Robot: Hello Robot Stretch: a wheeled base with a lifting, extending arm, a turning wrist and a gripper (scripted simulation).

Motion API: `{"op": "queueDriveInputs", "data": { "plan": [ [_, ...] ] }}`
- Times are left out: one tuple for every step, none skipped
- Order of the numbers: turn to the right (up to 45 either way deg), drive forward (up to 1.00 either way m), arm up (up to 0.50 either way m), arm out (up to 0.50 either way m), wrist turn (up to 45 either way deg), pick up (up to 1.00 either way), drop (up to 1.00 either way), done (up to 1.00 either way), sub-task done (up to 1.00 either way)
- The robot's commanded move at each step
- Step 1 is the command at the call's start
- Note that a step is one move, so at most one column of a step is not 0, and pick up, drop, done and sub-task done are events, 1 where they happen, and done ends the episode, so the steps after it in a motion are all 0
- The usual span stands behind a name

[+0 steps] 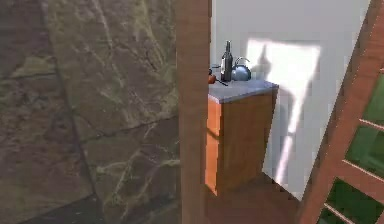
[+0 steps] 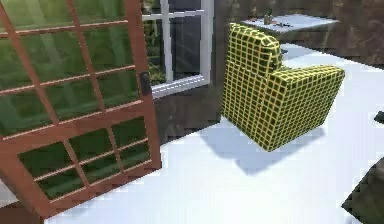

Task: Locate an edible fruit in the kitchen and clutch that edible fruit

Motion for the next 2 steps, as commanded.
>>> {"op": "queueDriveInputs", "data": {
  "plan": [
    [45.0, 0.0, 0.0, 0.0, 0.0, 0.0, 0.0, 0.0, 0.0],
    [0.0, 0.6, 0.0, 0.0, 0.0, 0.0, 0.0, 0.0, 0.0]
  ]
}}
